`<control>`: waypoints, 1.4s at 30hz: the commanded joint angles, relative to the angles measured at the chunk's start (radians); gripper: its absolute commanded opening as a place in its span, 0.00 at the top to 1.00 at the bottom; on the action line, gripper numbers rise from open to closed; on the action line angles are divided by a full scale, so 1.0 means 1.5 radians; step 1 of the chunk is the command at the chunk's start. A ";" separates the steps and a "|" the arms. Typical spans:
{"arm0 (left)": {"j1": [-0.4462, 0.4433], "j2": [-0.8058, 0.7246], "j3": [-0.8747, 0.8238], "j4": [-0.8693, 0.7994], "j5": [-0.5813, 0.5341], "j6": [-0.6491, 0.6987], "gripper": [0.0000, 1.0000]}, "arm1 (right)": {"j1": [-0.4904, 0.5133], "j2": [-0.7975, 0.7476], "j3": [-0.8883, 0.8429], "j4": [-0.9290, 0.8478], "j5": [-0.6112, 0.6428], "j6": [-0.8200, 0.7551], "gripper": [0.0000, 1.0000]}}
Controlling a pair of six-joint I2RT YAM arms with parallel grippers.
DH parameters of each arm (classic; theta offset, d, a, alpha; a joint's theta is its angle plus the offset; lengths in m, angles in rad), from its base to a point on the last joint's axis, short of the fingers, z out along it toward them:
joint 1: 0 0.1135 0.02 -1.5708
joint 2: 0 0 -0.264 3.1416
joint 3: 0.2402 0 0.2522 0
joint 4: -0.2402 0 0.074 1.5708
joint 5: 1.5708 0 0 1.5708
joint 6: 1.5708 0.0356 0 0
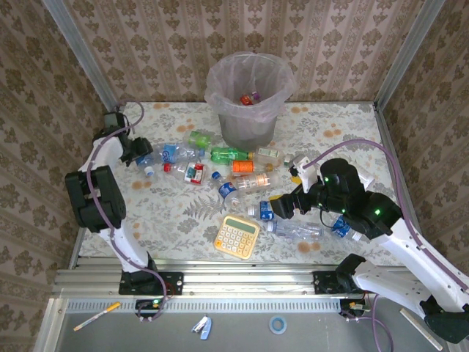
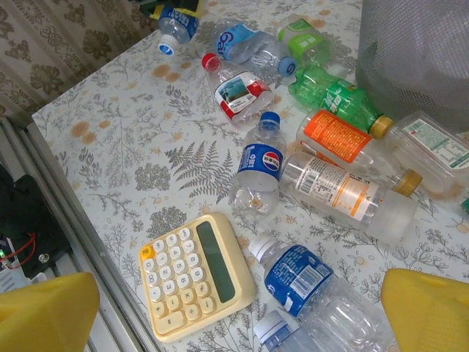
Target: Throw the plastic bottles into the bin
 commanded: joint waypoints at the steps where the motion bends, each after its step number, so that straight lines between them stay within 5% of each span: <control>1: -0.024 -0.065 -0.015 0.027 0.027 0.034 0.59 | 0.004 -0.002 -0.006 -0.001 0.013 0.002 0.00; 19: -0.146 -0.299 -0.122 0.272 0.082 0.006 0.57 | 0.005 -0.052 -0.042 0.028 0.011 0.006 0.00; 42: -0.310 -0.309 -0.140 0.835 0.095 -0.161 0.48 | 0.005 -0.050 -0.033 0.016 0.021 0.001 0.00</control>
